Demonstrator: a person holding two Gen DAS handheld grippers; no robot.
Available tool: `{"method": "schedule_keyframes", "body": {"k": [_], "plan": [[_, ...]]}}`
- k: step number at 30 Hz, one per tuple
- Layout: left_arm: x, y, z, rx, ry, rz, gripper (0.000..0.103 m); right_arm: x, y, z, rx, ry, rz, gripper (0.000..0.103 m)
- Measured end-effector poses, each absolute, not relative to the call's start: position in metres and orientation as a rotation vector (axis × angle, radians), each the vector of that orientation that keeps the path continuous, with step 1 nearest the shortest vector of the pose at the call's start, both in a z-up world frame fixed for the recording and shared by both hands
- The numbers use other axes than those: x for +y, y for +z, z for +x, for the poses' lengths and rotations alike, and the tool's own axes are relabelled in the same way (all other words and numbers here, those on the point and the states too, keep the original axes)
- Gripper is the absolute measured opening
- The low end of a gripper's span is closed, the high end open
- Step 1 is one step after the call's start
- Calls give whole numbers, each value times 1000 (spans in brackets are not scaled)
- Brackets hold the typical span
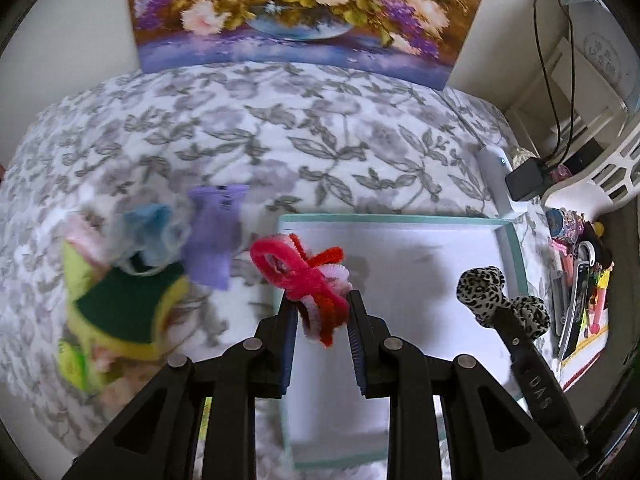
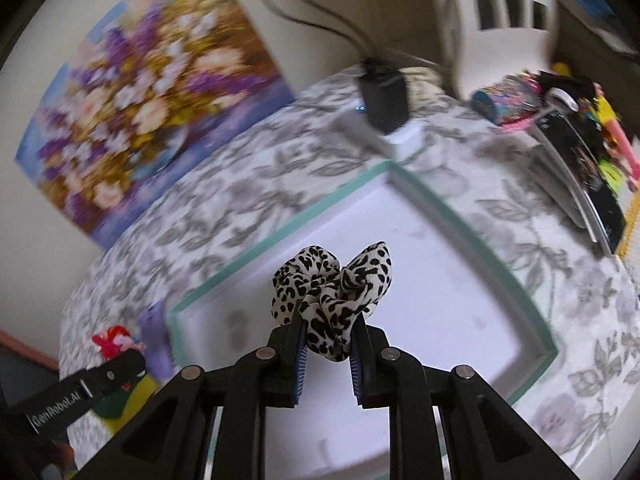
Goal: Organize soft objects
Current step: 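Carry the scrunchie to the tray with right tool while left tool drops red hair tie there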
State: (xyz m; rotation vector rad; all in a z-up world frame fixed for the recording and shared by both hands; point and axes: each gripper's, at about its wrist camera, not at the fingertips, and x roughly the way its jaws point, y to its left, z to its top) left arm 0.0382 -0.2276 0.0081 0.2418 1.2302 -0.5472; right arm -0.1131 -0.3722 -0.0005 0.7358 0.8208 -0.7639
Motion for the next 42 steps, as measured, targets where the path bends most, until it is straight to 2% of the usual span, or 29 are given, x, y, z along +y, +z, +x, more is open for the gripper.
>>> {"method": "schedule_keyframes", "body": {"k": [6, 15, 16, 18, 19, 20, 25, 27, 29, 30, 32, 34, 42], "plan": [[-250, -30, 37, 1279, -622, 225, 25, -396, -12, -125, 827, -833, 760, 19], [-272, -39, 29, 1238, -698, 255, 26, -414, -5, -141, 773, -890, 771, 22], [-272, -39, 29, 1240, -700, 254, 28, -414, -3, -141, 765, -887, 769, 22], [-272, -39, 28, 1252, -713, 248, 50, -413, 2, -141, 758, -887, 754, 22], [-272, -39, 28, 1255, -715, 247, 68, -412, 3, -140, 760, -885, 747, 22], [-272, -39, 29, 1257, -711, 246, 75, -412, 3, -139, 766, -882, 743, 22], [-263, -38, 37, 1283, -685, 194, 76, -410, -11, -132, 851, -841, 757, 26], [-259, -38, 41, 1293, -675, 182, 78, -409, -19, -129, 899, -832, 761, 31], [-255, -38, 43, 1291, -653, 180, 87, -408, -25, -126, 929, -827, 754, 46], [-253, -38, 45, 1291, -641, 179, 89, -407, -26, -125, 938, -823, 744, 50], [-249, -39, 48, 1295, -620, 173, 91, -406, -25, -124, 942, -823, 730, 62], [-244, -40, 51, 1294, -599, 163, 91, -405, -23, -123, 947, -823, 713, 65], [-229, -50, 61, 1351, -538, 131, 91, -400, -26, -115, 986, -809, 658, 89]]}}
